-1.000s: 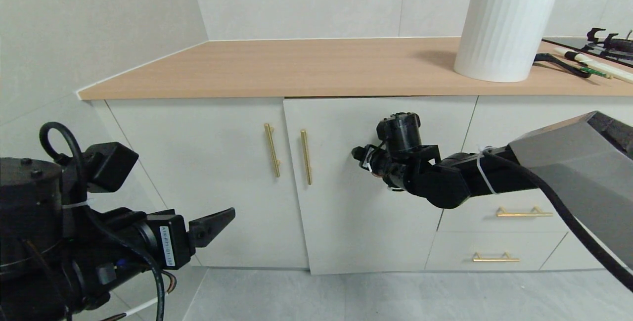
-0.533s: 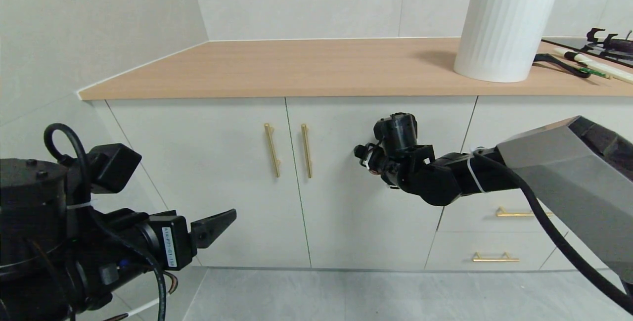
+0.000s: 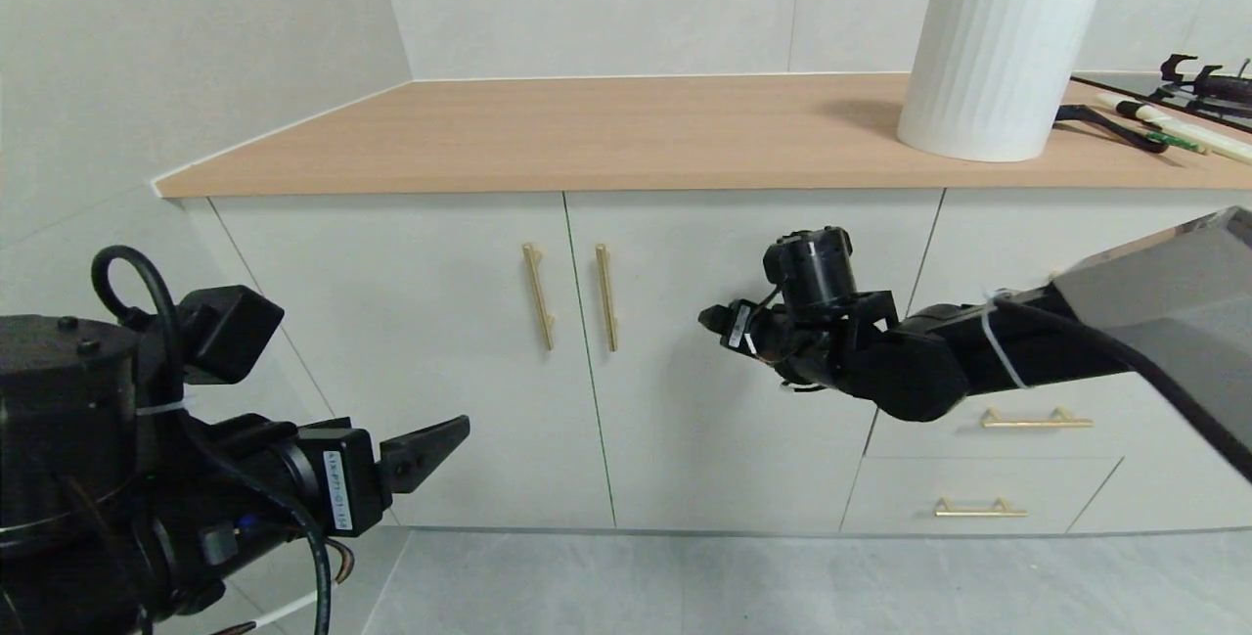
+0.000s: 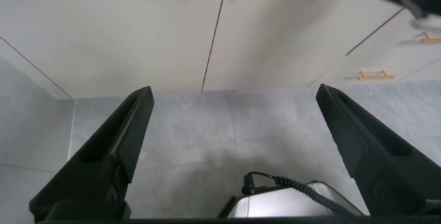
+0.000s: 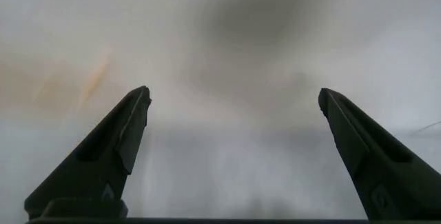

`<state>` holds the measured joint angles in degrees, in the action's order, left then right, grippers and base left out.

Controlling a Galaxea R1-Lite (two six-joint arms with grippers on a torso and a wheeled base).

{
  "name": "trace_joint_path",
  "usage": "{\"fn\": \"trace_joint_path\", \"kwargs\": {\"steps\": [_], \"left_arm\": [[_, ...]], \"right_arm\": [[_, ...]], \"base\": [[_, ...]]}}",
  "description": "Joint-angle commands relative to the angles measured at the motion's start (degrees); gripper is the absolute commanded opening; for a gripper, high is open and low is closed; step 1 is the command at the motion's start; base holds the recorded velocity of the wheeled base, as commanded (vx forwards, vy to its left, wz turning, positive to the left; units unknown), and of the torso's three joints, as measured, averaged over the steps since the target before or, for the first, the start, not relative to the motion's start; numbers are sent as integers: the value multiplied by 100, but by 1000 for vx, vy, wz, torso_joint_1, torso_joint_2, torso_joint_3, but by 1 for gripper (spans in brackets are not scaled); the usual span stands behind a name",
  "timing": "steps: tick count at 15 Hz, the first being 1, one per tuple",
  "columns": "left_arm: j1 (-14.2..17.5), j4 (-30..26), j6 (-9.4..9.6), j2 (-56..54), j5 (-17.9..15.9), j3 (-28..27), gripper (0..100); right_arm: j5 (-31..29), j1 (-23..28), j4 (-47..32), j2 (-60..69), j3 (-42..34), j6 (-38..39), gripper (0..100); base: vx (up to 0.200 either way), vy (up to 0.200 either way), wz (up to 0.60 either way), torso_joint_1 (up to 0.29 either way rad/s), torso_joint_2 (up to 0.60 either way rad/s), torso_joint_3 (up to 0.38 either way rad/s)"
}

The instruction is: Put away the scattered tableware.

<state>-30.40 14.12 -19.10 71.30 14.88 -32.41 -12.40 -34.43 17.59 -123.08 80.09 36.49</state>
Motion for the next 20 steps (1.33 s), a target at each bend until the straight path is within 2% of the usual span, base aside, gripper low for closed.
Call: {"fn": "trace_joint_path", "kwargs": {"steps": [1, 3, 6, 9, 10, 11, 12, 14, 15, 16, 17, 18, 20], "left_arm": [[-1, 3, 3, -2, -3, 16, 100], [-1, 12, -6, -20, -3, 16, 100], [-9, 21, -6, -336, -29, -28, 100], [-9, 434, 3, -952, -153, 33, 100], [17, 557, 21, -1356, -179, 42, 100], [131, 540, 109, -1628, -240, 60, 100], [456, 522, 293, -2041, -381, 253, 100], [720, 504, 671, -2771, -724, 675, 100], [861, 346, 864, -3404, -873, 877, 100], [905, 249, 891, -3597, -873, 904, 100], [1080, -357, 917, -4256, -891, 886, 100], [1186, -955, 926, -4836, -900, 833, 100], [1458, -1544, 979, -5575, -952, 833, 100]], "right_arm": [[1301, -108, -1, 1374, -1145, -353, 100], [1284, -117, -10, 1717, -1391, -572, 100], [1187, -99, -1, 2815, -2173, -924, 100], [607, -29, 16, 4046, -2885, -1170, 100], [335, -29, 16, 4731, -3342, -1311, 100], [203, -20, 16, 5276, -3703, -1548, 100], [124, 129, -1, 6111, -4186, -1891, 100], [124, 489, -45, 7236, -4713, -2365, 100], [97, 903, -116, 8124, -4977, -2822, 100], [97, 1061, -186, 8379, -5012, -2963, 100], [106, 1711, -722, 9179, -5003, -3359, 100], [141, 2089, -1249, 9908, -4977, -3684, 100], [124, 2344, -1952, 11007, -4995, -4220, 100]], "base": [[0, 0, 0, 0, 0, 0], [0, 0, 0, 0, 0, 0], [0, 0, 0, 0, 0, 0], [0, 0, 0, 0, 0, 0], [0, 0, 0, 0, 0, 0], [0, 0, 0, 0, 0, 0], [0, 0, 0, 0, 0, 0], [0, 0, 0, 0, 0, 0], [0, 0, 0, 0, 0, 0], [0, 0, 0, 0, 0, 0], [0, 0, 0, 0, 0, 0], [0, 0, 0, 0, 0, 0], [0, 0, 0, 0, 0, 0]]}}
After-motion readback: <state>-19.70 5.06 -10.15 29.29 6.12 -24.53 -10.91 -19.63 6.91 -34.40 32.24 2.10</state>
